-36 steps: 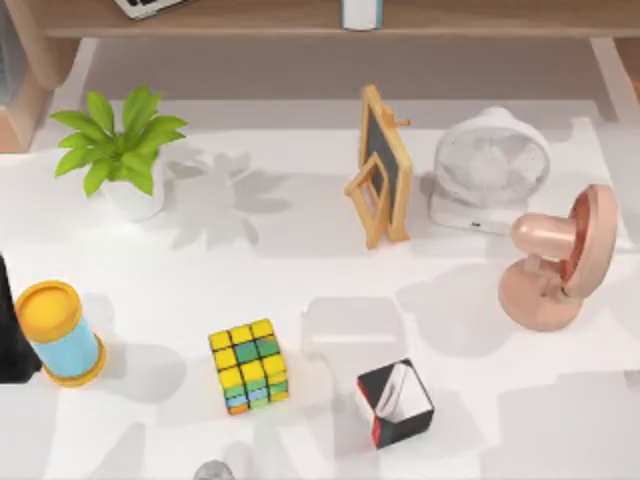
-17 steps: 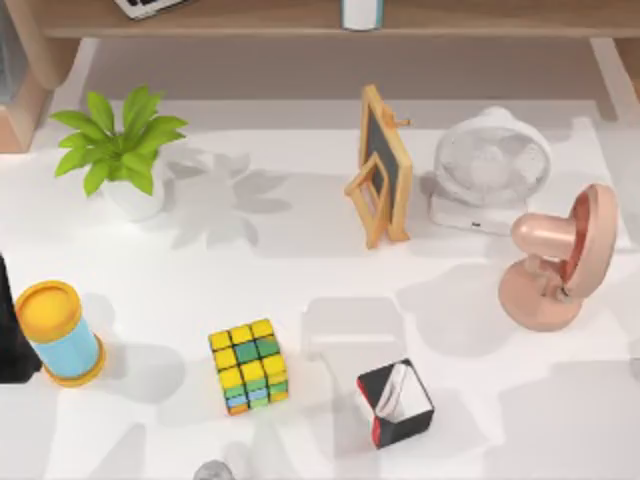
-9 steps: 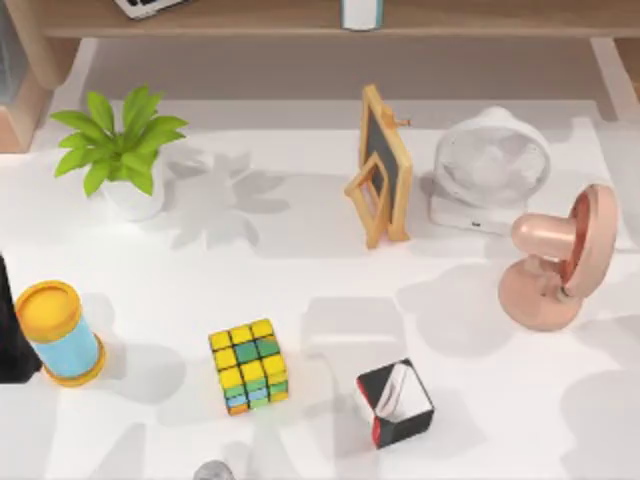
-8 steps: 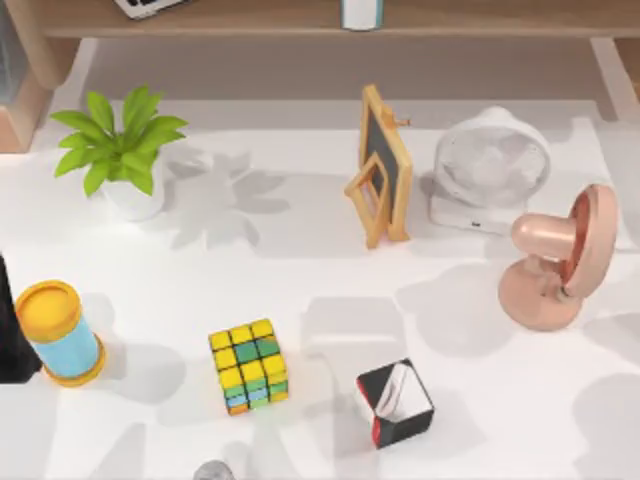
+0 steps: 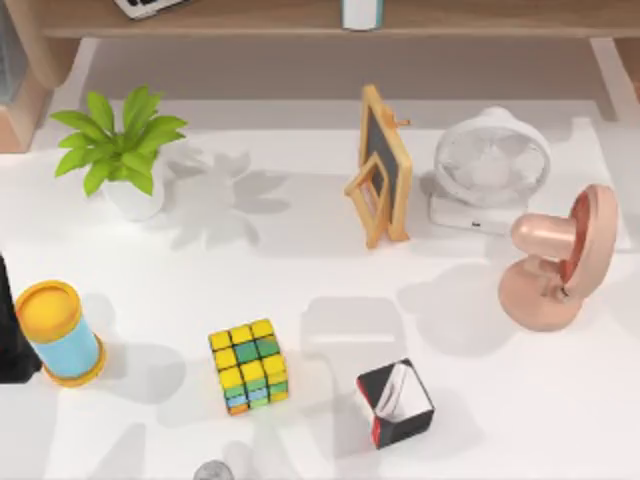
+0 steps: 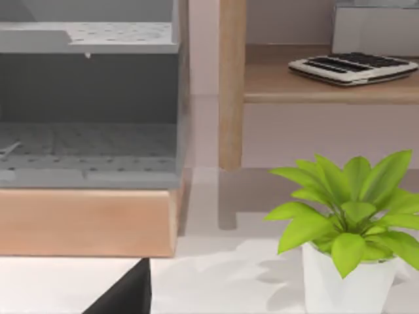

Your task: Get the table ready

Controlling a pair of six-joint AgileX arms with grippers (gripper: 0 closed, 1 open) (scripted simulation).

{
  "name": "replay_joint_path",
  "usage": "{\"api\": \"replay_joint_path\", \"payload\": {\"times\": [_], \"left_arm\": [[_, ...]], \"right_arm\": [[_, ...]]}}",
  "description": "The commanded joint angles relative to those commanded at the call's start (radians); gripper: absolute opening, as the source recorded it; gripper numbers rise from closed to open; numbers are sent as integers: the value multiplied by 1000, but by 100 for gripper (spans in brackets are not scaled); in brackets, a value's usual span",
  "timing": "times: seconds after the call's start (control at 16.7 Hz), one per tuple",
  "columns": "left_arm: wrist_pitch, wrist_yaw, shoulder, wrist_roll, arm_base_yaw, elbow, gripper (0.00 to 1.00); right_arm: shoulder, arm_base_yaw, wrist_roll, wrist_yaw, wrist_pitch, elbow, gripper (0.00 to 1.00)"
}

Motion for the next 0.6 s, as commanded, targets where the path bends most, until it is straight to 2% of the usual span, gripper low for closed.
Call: {"api": "replay_joint_path", "payload": {"times": [0.3,0.6], "left_arm": [[0,0,0,0,0,0,100],[0,0,0,0,0,0,100]], "right_arm": [[155,-75,-241,-169,359,-26,100],[258,-98,-439,-316,577,-16,100]]}}
